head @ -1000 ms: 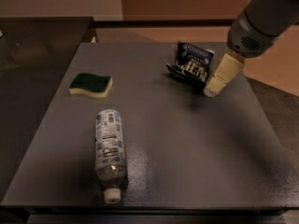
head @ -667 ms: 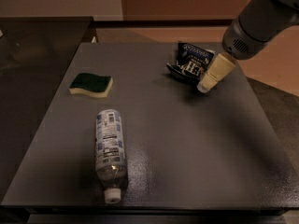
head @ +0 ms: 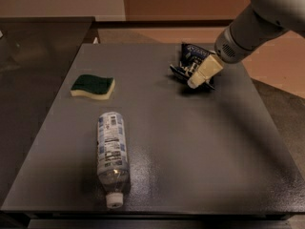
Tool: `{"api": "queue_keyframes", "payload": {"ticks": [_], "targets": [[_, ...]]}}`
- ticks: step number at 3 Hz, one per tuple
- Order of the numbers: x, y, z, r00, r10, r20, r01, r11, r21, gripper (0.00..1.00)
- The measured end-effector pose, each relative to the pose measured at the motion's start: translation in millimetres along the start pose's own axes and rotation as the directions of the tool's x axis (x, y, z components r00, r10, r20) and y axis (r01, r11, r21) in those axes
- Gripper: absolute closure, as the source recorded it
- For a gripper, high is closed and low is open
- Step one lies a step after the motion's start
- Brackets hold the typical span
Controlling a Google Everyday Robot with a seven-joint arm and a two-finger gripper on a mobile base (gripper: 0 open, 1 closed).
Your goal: Pick blue chip bag
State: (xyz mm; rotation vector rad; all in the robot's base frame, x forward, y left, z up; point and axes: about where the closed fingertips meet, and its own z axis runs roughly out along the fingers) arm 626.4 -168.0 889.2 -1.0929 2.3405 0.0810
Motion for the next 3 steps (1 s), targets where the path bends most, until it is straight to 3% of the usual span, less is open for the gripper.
{"api": "queue_keyframes", "payload": {"ticks": [2, 3], "targets": [[-16.3, -1.7, 39.9, 0.998, 0.022, 0.065, -0.021, 0.9996, -0.016, 0.00], [-18.9, 0.0, 48.3, 0.996, 0.035, 0.079, -0.033, 0.9991, -0.028, 0.18]]}}
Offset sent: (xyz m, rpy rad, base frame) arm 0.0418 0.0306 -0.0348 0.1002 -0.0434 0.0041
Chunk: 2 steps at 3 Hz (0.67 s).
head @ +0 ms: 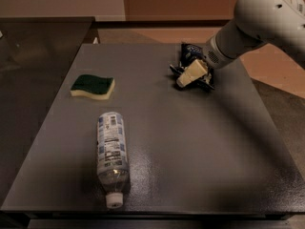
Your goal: Pick blue chip bag
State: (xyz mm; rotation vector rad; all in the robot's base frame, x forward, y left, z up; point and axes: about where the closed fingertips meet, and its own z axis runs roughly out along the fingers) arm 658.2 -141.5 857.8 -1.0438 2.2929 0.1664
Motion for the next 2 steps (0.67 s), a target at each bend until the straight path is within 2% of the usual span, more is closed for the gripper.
{"api": "queue_keyframes", "payload": {"ticks": [2], "targets": [[-3.4, 6.1, -3.2, 0.999, 0.012, 0.036, -0.012, 0.9998, -0.017, 0.65]]}}
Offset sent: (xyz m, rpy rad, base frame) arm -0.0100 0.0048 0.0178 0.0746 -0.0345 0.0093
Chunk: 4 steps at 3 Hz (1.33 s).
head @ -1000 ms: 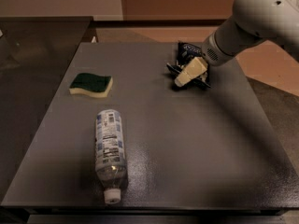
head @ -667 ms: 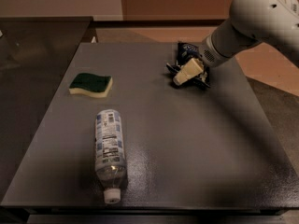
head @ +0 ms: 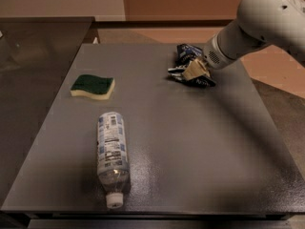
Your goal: Pick blue chip bag
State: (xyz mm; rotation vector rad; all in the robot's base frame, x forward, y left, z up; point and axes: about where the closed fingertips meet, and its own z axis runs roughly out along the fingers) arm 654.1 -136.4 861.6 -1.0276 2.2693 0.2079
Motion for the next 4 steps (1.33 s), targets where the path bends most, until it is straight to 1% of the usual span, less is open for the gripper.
{"api": "queue_keyframes", "payload": {"ticks": [1, 2, 3, 4], "targets": [[-11.0, 6.2, -16.0, 0.999, -0.018, 0.045, 0.019, 0.9998, -0.005, 0.88], [-28.4, 14.6, -42.3, 0.993, -0.058, 0.106, 0.059, 0.9982, -0.008, 1.00], [-45.1, 22.5, -70.5, 0.981, -0.107, 0.162, 0.109, 0.9940, -0.005, 1.00], [-56.1, 25.0, -93.2, 0.970, -0.139, 0.201, 0.142, 0.9899, 0.001, 1.00]]}}
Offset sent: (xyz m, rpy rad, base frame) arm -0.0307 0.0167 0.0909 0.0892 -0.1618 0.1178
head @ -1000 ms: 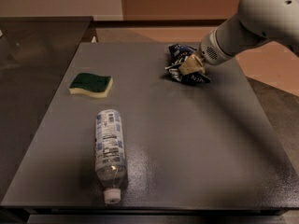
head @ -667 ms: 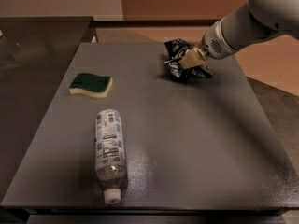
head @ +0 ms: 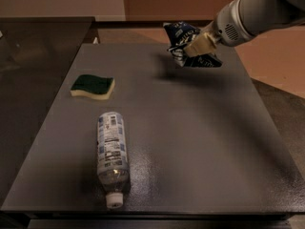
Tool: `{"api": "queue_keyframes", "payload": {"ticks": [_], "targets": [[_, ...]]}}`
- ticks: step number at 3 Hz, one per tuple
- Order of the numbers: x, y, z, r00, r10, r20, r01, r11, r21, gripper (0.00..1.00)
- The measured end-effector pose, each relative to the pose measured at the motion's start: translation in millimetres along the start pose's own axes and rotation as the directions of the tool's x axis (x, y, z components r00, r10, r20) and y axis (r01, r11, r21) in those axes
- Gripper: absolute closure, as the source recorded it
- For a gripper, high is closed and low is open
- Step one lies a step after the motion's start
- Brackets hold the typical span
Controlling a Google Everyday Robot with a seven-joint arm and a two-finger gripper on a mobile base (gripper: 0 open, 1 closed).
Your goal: Pick blue chip bag
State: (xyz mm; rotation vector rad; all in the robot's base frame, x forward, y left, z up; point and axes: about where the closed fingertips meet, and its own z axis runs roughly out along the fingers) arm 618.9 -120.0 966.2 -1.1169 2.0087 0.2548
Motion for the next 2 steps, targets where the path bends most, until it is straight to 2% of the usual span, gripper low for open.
{"api": "queue_keyframes", "payload": {"ticks": [1, 2], "targets": [[-12.3, 2.3, -17.5, 0.999, -0.049, 0.023, 0.049, 0.9987, -0.013, 1.00], [-12.4, 2.3, -17.5, 0.999, -0.049, 0.023, 0.050, 0.9987, -0.013, 1.00]]}}
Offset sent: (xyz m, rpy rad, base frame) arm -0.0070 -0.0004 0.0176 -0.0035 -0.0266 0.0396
